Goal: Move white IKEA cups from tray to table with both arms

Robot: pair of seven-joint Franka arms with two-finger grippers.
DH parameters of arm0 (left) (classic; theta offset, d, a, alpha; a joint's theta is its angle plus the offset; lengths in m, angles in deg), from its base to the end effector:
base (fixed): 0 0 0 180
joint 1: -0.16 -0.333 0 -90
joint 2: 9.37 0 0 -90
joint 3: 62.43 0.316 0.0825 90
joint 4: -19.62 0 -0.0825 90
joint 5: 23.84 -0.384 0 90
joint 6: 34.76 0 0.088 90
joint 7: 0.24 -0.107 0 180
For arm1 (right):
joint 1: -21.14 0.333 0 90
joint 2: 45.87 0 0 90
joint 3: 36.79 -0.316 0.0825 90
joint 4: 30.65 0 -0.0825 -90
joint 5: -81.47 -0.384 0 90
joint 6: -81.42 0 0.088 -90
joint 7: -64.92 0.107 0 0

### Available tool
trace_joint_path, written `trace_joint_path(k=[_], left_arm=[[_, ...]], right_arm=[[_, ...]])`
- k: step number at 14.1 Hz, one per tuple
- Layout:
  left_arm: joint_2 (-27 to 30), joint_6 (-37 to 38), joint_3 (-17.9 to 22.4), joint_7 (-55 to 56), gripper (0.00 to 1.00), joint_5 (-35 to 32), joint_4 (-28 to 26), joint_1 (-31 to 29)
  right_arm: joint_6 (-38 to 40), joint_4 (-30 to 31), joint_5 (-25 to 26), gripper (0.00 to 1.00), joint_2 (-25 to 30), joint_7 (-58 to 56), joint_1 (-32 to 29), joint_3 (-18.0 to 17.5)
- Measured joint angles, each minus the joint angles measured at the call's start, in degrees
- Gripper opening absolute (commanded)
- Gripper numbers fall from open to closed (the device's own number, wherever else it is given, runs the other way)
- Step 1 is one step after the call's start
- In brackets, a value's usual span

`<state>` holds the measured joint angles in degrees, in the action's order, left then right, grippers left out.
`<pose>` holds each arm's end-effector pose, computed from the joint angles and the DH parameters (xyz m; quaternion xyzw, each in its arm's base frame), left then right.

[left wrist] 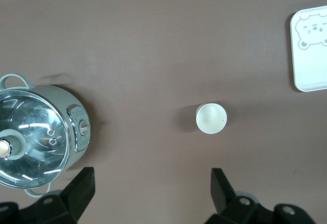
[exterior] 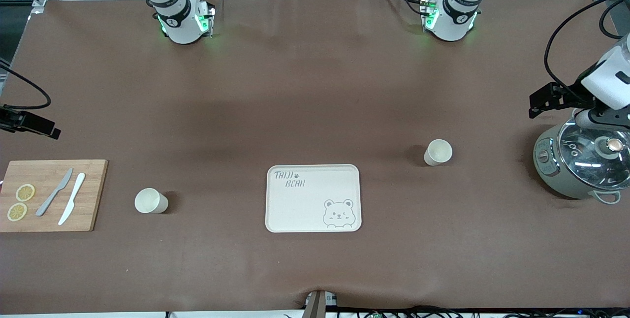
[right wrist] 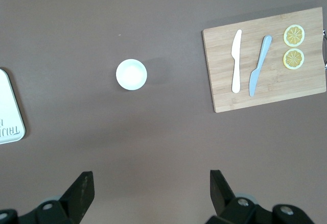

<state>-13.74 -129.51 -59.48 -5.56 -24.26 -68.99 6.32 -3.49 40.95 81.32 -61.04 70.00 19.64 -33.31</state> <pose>0.5844 -0.0332 0.6001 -0.9971 0.0747 -0.0154 0.0059 0.6236 -0.0483 0.6109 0.9961 -0.0866 -0.0160 0.0067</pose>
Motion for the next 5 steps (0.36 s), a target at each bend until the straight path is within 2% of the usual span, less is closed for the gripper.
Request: trace_joint_path(k=[5], left_arm=[[-0.17, -0.24, 0.00, 0.00, 1.00, 0.00, 0.00, 0.01]], right_arm=[[-0.14, 0.00, -0.05, 1.00, 0.00, 0.00, 0.32, 0.43]])
